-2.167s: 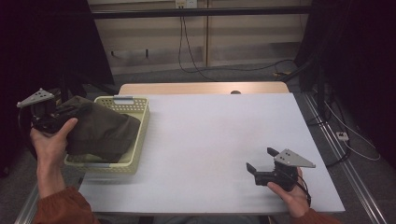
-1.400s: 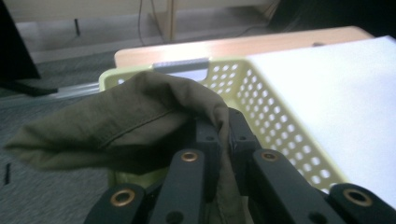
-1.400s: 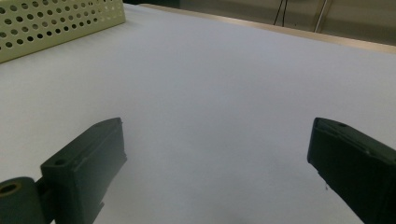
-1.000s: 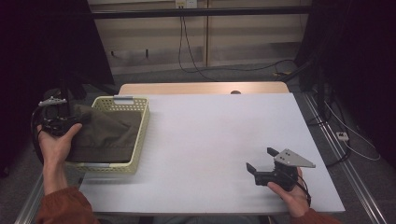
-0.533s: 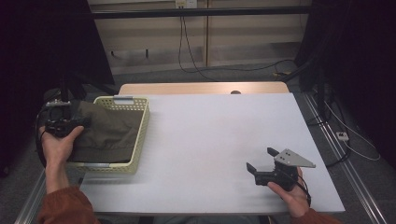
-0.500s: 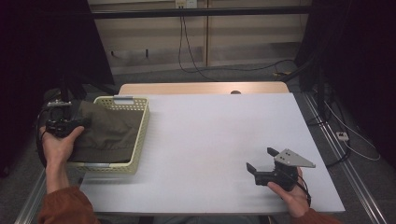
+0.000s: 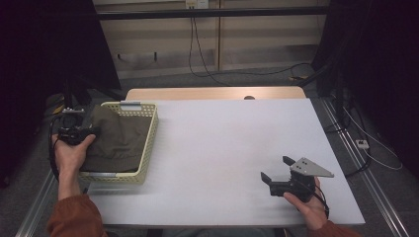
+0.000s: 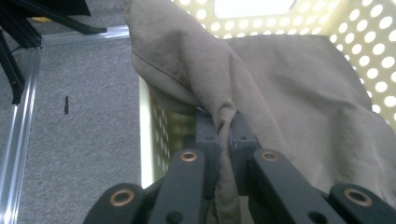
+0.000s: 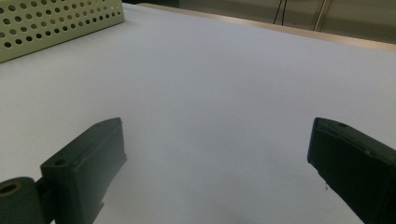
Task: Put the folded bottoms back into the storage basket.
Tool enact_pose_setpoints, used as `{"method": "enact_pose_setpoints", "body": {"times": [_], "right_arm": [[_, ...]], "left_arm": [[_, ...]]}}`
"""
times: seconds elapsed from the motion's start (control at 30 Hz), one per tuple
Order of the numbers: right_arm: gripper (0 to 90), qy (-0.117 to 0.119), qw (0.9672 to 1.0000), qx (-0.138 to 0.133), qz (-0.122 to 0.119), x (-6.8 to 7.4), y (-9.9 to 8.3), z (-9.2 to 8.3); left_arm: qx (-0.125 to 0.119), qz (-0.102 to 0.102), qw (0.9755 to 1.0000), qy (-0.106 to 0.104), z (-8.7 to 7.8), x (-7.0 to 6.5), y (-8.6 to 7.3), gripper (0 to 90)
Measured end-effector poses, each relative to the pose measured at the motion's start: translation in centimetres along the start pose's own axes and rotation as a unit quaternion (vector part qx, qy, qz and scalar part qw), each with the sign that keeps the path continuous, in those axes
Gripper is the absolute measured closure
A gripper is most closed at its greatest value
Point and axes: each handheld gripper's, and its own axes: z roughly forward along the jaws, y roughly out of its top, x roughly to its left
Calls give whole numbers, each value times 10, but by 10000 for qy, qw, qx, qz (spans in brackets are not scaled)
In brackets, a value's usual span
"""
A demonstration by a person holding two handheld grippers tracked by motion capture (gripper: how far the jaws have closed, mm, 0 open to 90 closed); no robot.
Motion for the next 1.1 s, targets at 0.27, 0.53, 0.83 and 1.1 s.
{"method": "enact_pose_setpoints", "body": {"times": [0.27,0.53,0.83,1.1], "right_arm": [[42,0,10000,1,-7,0,0,0],[43,-4,10000,-1,-4,0,0,0],[43,-3,10000,10,-14,0,0,0],[43,1,10000,3,-21,0,0,0]], "left_arm": [[151,-44,9999,-3,10,-3,-1,864],[383,76,9992,18,16,-8,-1,860],[431,31,9990,-145,17,-6,-3,849],[255,-99,9985,-482,12,-1,-5,807]]}}
